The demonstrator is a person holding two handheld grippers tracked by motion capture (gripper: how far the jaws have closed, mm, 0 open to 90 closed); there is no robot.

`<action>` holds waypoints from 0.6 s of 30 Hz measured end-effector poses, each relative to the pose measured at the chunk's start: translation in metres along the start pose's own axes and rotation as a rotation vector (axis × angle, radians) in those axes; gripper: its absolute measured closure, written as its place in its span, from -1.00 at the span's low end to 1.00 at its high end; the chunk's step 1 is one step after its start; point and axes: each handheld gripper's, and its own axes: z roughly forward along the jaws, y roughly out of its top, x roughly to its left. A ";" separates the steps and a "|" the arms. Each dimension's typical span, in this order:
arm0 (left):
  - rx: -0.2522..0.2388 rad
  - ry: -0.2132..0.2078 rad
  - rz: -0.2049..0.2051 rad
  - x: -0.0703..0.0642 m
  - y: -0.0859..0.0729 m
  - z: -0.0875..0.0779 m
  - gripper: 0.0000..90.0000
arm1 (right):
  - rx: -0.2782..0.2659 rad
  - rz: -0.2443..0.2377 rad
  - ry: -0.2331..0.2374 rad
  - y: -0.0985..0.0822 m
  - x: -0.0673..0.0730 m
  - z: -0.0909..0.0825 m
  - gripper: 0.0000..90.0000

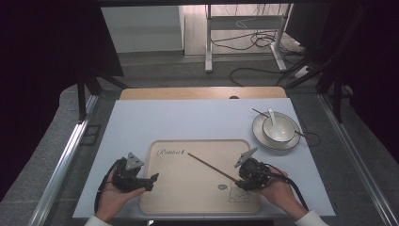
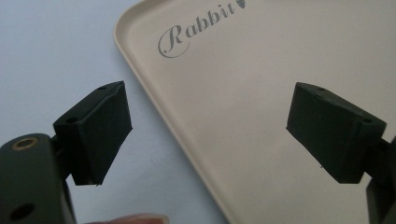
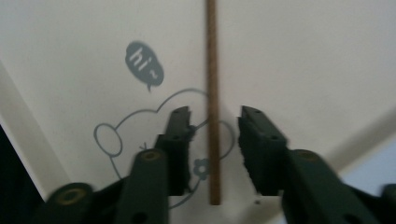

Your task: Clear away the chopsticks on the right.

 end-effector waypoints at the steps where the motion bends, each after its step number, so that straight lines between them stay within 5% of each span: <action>1: 0.000 0.001 0.000 0.000 0.000 0.000 -0.69 | -0.020 -0.001 -0.008 0.000 0.000 -0.004 0.25; 4: -0.001 0.003 -0.001 0.001 0.000 0.000 -0.69 | -0.138 0.020 -0.019 -0.001 -0.008 -0.029 0.00; 5: -0.001 0.003 -0.001 0.001 0.000 0.000 -0.69 | -0.138 0.020 -0.019 -0.001 -0.008 -0.029 0.00; 6: -0.002 0.004 -0.003 0.001 0.000 0.000 -0.69 | -0.203 0.038 -0.034 -0.005 -0.019 -0.047 -0.10; 10: -0.005 0.007 0.006 0.001 0.000 0.000 -0.70 | -0.276 0.104 -0.108 -0.020 -0.049 -0.084 -0.24; 13: -0.005 0.007 0.011 0.001 0.000 -0.001 -0.71 | -0.295 0.166 -0.169 -0.037 -0.079 -0.106 -0.26; 14: -0.005 0.007 0.011 0.001 0.000 -0.001 -0.71 | -0.295 0.166 -0.169 -0.037 -0.079 -0.106 -0.26; 18: 0.002 0.004 0.011 0.001 0.001 0.001 -0.71 | -0.277 0.243 -0.272 -0.062 -0.125 -0.129 -0.26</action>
